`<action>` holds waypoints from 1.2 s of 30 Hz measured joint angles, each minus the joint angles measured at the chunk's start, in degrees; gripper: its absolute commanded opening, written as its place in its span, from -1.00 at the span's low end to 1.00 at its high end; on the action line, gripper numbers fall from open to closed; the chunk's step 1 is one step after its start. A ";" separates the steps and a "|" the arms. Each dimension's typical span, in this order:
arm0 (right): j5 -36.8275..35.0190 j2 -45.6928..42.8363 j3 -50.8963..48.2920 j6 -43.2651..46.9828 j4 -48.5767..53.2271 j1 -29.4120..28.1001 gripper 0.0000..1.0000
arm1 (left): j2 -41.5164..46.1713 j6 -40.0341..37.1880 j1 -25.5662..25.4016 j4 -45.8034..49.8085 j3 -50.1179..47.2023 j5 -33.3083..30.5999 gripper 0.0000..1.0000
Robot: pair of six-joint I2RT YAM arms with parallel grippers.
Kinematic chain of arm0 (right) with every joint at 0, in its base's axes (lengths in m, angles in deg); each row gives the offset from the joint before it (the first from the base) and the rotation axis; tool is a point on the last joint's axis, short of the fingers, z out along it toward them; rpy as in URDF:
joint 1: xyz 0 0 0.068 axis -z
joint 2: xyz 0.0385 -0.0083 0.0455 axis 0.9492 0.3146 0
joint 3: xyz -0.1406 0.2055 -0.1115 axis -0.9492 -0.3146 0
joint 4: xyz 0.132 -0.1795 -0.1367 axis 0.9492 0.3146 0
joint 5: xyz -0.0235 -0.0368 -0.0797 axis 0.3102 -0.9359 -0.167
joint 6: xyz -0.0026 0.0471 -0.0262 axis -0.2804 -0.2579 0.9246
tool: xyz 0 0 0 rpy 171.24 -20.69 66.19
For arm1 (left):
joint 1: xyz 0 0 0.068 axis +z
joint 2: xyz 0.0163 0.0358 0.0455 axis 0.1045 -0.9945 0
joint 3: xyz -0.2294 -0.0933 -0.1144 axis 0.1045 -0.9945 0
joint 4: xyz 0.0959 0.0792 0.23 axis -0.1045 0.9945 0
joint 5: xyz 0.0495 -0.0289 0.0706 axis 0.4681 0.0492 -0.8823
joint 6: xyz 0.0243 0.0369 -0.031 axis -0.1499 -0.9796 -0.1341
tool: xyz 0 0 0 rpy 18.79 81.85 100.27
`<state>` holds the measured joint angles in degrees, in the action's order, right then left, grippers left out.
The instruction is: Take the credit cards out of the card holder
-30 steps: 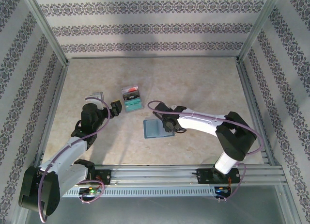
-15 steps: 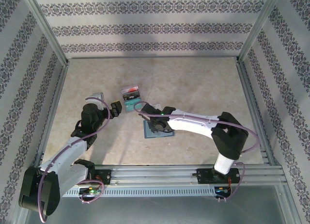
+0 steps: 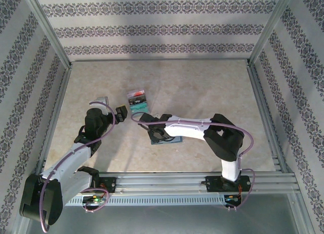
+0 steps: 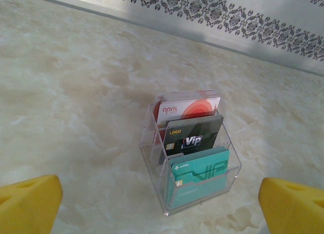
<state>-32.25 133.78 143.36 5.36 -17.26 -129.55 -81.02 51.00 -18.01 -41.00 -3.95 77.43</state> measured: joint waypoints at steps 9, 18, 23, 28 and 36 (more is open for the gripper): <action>2.43 0.66 -0.07 -0.09 -1.20 0.00 0.10 | 0.00 0.00 0.00 0.00 0.00 0.02 0.99; 3.91 0.52 -1.09 -0.48 -3.02 0.90 0.08 | 0.00 0.00 0.00 0.07 0.00 0.09 0.99; 4.31 0.35 -1.53 -0.55 -3.30 1.46 -0.23 | 0.00 -0.17 0.00 1.07 0.17 0.61 0.99; 4.28 -0.31 -2.36 -0.55 -3.32 2.58 -0.55 | 0.13 -1.75 -0.59 3.56 0.98 1.20 0.99; 2.08 -2.95 -4.55 -0.70 -3.39 2.89 -0.47 | 0.24 -7.91 -14.67 9.64 3.28 -8.48 0.99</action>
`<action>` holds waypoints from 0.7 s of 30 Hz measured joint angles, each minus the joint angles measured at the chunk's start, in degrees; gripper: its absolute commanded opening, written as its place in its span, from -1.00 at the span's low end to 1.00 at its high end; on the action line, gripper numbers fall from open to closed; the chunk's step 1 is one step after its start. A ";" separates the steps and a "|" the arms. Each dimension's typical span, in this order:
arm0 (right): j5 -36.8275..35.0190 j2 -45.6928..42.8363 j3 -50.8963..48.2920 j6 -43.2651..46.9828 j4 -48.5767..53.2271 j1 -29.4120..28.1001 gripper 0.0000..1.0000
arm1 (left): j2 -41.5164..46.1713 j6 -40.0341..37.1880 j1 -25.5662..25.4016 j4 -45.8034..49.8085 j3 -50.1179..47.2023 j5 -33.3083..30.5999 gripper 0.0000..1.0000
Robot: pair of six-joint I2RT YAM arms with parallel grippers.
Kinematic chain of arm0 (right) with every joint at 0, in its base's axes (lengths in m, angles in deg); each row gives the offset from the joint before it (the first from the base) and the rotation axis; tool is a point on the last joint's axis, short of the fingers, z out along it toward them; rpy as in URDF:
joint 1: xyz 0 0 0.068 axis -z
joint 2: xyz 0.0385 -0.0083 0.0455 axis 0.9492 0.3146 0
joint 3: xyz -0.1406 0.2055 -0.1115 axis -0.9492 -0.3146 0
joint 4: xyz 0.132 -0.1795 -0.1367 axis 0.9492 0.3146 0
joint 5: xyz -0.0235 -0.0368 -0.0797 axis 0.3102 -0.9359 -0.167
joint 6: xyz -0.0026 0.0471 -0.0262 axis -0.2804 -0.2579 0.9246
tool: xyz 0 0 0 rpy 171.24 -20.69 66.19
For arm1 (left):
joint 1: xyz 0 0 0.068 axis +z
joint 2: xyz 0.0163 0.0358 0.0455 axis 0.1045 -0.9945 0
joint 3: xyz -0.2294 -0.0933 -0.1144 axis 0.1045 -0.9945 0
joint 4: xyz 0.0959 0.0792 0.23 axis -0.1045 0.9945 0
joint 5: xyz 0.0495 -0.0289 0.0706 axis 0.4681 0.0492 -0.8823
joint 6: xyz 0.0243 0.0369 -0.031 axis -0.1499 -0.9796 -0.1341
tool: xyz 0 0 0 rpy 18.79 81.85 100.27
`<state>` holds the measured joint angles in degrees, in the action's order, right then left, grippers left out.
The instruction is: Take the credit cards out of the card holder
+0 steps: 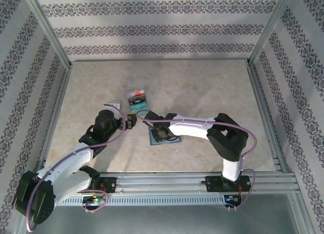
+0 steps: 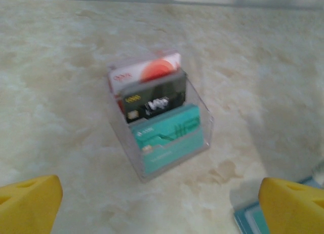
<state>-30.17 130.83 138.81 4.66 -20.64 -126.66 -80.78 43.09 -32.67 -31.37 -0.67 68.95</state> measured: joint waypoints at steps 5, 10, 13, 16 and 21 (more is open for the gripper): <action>-2.84 -3.19 -2.47 -0.26 0.26 1.51 -0.43 | -2.86 -0.72 -6.71 0.87 0.02 -4.66 0.99; -4.44 -4.63 -5.11 -0.44 0.39 3.23 -0.42 | -6.80 0.50 -10.19 0.48 0.02 -5.40 0.99; -4.74 -5.01 -6.29 -0.46 0.37 3.91 -0.42 | -9.20 1.01 -11.58 0.13 0.04 -5.75 0.99; -4.94 -5.84 -7.52 -0.74 0.26 4.28 -0.42 | -11.06 1.05 -12.98 0.13 0.46 -6.29 0.99; -5.55 -9.14 -10.23 -1.64 0.13 4.94 -0.33 | -13.62 1.01 -15.65 -0.09 1.64 -7.48 0.99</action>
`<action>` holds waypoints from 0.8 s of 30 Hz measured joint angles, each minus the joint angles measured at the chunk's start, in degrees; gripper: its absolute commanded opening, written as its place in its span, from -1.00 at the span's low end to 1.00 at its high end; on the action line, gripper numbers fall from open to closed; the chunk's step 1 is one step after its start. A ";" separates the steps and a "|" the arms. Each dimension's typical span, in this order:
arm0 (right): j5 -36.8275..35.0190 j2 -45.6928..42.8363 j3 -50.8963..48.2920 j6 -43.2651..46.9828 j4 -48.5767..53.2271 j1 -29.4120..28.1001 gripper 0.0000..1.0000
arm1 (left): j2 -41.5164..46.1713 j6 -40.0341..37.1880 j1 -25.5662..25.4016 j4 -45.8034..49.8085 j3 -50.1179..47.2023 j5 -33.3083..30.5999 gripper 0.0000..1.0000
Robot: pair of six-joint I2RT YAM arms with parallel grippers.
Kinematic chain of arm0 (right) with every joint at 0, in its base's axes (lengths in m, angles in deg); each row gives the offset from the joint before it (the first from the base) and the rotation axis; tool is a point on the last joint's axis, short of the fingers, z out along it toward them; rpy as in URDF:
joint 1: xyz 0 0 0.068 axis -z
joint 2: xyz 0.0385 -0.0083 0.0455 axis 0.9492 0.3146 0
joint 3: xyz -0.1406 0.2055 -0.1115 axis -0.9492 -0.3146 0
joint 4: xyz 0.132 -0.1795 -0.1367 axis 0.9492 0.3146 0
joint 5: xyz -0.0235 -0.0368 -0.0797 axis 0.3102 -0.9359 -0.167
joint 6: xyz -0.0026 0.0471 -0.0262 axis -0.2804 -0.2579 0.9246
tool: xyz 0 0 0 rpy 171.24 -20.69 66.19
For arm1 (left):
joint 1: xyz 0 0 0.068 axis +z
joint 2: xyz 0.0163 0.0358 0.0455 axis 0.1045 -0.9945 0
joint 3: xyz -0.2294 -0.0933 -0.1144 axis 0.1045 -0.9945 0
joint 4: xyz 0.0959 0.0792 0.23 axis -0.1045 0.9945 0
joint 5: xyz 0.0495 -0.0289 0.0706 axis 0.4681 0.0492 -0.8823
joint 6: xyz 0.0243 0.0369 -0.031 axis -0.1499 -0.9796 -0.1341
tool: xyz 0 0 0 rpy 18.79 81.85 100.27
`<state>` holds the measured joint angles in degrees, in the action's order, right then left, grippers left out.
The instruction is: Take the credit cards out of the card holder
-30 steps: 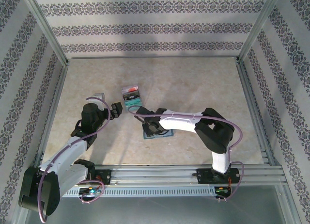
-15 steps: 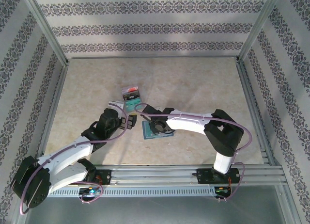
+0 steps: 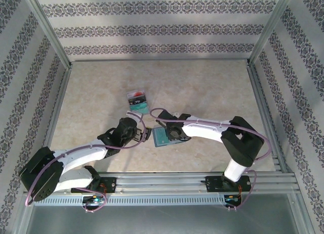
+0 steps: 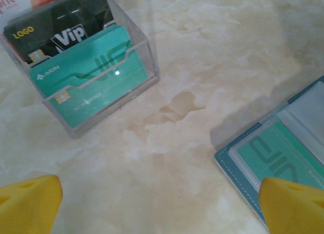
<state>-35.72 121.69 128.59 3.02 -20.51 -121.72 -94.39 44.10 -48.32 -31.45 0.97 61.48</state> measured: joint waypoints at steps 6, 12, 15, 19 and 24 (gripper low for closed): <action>-0.70 -2.82 -1.62 -0.35 -0.17 1.68 -0.22 | -2.49 0.07 -2.01 -1.27 0.11 -0.79 0.99; -0.92 -3.56 -3.50 -0.35 -0.20 3.98 -0.24 | -3.48 0.52 -2.64 -2.27 0.20 -1.20 0.99; -0.92 -4.02 -4.61 -0.35 -0.20 4.98 -0.26 | -3.48 1.07 -2.69 -2.36 0.20 -1.92 0.99; -0.96 -6.03 -6.45 -0.39 -0.13 5.97 -0.28 | -3.48 1.75 -2.69 -2.36 0.20 -2.51 0.99; -1.07 -11.34 -8.44 -0.83 0.46 7.69 -0.29 | -3.28 2.60 -2.69 -2.32 0.20 -3.69 0.89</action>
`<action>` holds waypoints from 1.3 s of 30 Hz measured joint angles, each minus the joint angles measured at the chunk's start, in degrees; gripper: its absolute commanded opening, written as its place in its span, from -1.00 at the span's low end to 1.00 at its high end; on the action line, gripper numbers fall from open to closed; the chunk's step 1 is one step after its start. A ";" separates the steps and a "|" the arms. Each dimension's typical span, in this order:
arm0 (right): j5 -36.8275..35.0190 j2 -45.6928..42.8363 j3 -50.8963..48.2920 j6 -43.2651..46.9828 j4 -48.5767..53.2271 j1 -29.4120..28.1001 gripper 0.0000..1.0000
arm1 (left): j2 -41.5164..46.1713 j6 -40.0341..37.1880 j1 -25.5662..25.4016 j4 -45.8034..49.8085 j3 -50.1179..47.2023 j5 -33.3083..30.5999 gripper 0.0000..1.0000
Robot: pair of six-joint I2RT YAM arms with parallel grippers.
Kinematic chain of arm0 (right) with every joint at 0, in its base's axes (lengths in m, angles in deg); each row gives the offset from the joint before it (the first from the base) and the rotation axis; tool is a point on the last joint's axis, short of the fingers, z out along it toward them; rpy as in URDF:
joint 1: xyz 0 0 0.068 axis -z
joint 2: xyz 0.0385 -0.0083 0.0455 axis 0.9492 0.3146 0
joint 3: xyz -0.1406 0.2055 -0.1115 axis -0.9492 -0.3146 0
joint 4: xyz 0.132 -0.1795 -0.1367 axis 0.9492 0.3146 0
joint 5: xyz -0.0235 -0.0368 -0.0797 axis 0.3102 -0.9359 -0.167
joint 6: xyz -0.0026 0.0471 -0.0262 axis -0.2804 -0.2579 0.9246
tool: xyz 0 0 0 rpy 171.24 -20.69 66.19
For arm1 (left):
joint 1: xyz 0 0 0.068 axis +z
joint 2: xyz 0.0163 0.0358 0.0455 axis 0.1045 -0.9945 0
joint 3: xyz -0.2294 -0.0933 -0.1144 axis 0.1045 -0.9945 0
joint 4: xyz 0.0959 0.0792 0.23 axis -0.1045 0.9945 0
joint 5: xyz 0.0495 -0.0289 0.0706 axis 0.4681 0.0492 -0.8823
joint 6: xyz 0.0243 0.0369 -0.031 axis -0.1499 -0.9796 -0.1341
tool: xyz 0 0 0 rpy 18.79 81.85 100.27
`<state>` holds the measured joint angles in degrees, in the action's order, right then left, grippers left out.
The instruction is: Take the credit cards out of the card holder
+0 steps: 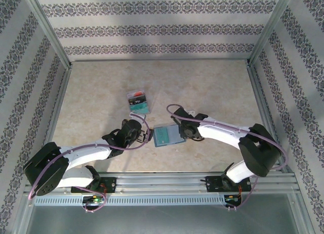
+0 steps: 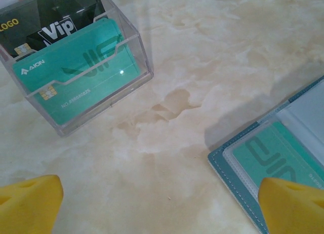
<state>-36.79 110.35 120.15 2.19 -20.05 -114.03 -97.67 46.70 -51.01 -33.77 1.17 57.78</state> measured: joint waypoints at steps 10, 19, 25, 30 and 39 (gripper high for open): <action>3.58 -12.37 -1.29 -0.46 -0.11 2.51 -0.43 | 1.40 1.53 0.00 0.26 0.00 -0.04 0.57; 20.00 -9.25 -1.86 -1.01 -9.79 2.51 -0.48 | -4.42 5.33 0.00 -0.07 0.00 6.40 0.26; 28.13 -1.16 -1.84 -2.08 -16.22 2.51 -0.47 | -7.96 6.56 0.00 -1.64 0.13 9.51 -0.13; 31.67 3.65 -1.86 -2.93 -19.87 2.51 -0.43 | -11.04 7.56 0.00 -4.15 1.09 11.82 -0.29; 32.94 7.10 -1.84 -3.61 -21.99 2.51 -0.34 | -16.24 8.85 0.00 -7.56 3.23 15.58 -0.49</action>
<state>-3.85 117.45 118.31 -1.41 -42.04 -111.52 -113.91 55.55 -51.01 -41.33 4.40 73.37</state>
